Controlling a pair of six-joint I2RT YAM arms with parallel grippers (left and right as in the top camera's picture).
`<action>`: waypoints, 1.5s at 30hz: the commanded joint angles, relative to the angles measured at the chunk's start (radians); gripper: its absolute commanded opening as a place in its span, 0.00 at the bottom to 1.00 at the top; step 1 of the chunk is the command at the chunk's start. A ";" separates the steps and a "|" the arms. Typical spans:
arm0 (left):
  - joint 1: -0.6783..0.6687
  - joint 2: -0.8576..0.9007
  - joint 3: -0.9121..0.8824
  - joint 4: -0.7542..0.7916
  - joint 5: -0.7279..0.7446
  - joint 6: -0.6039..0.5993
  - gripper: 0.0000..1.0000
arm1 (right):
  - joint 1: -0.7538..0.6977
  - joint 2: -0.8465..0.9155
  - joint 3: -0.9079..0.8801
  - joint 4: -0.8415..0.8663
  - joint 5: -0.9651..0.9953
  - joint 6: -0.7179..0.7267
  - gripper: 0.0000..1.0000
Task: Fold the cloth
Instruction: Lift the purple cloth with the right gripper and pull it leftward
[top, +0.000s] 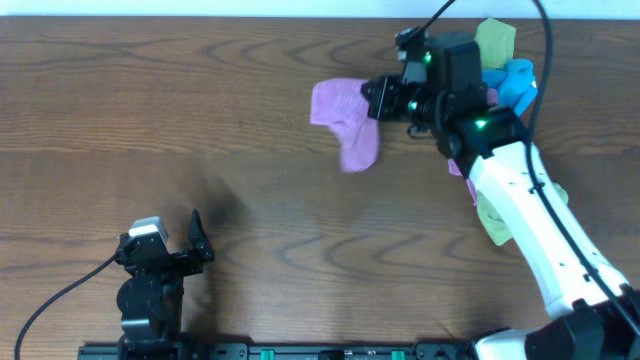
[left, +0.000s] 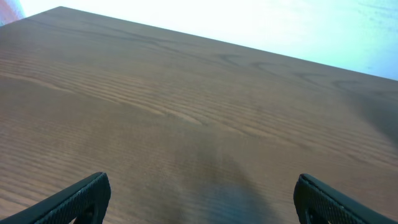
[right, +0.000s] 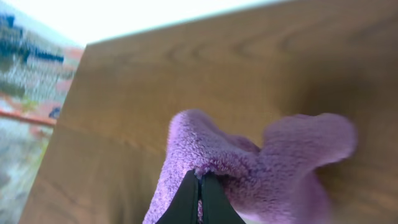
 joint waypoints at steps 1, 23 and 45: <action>-0.005 -0.006 -0.024 -0.007 0.003 0.014 0.95 | -0.021 -0.023 0.134 0.029 0.013 -0.019 0.01; -0.005 -0.006 -0.024 -0.007 0.003 0.014 0.95 | -0.032 0.048 0.362 -0.517 0.138 -0.180 0.99; -0.005 -0.006 -0.024 -0.007 0.003 0.014 0.95 | 0.117 0.587 0.356 -0.590 0.205 -0.273 0.20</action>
